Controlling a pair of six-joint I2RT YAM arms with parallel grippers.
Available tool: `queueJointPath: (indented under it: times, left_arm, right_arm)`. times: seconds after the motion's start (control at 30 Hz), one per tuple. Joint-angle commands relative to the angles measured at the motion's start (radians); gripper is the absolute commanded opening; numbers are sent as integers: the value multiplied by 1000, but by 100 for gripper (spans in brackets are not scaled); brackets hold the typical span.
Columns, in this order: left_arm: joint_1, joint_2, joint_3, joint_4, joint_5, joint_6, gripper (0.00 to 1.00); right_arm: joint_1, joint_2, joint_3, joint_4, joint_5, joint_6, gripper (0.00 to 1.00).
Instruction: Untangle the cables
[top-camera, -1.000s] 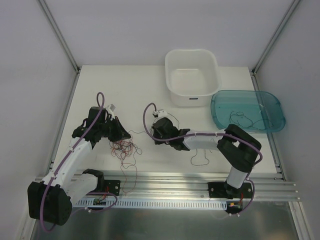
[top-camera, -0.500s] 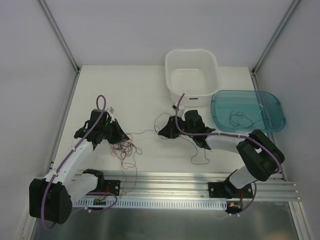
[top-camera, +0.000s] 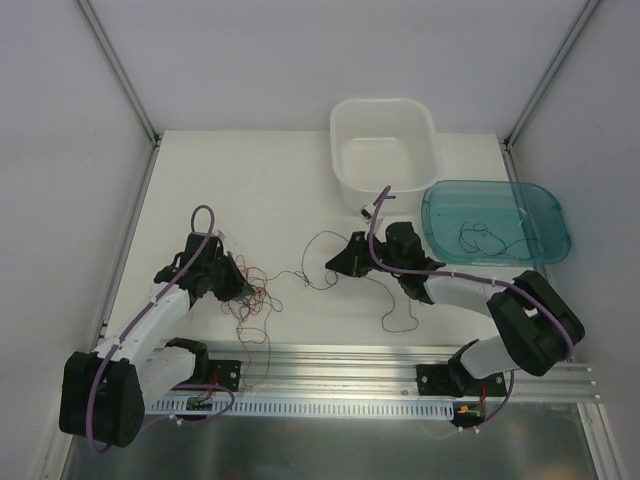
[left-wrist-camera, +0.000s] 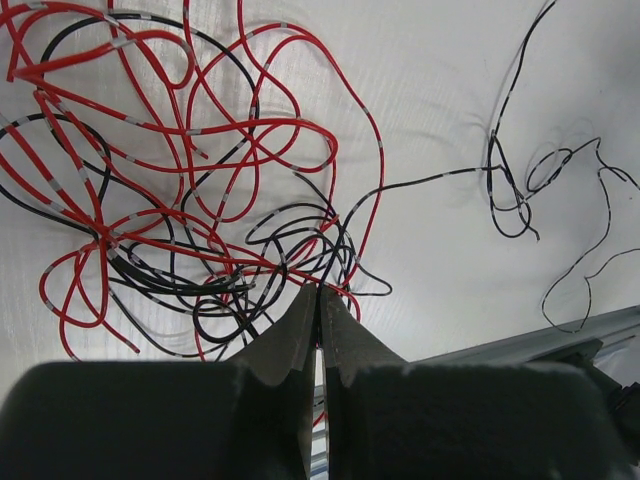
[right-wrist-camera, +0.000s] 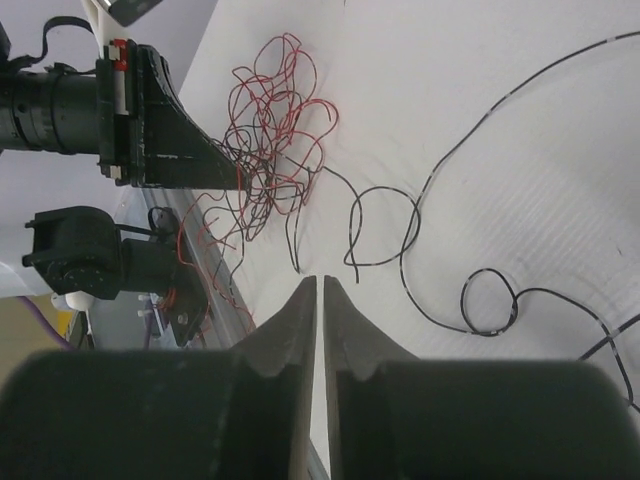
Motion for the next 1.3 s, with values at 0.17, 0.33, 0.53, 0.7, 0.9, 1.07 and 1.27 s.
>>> queueJointPath:
  times: [0.17,0.33,0.53,0.7,0.9,1.07,1.27]
  left_arm:
    - [-11,0,-11,31,59,-26,0]
    - [-11,-29,-21,32,66,-39,0]
    - [-13,-39,-19,31,80,-48,0]
    - [-13,-47,-14,31,89,-54,0]
    - [-16,-43,-13,31,94,-57,0]
    - [-19,-39,-11,31,100,-60,0]
    - [-22,-32,-10,31,108,-59,0]
  right_arm:
    - [238,-52,154,-370,345,-222,36]
    - [411,20,269,-515,736,-248,45]
    - [525,160,408,-705,1001,-127,40]
    - [562,244,470,-784,1109,-22,36]
    - [563,286,482,-798,1150,42,36]
    - [562,290,438,-666,1145,7,35]
    - [560,307,427,-552,1119,-35,35]
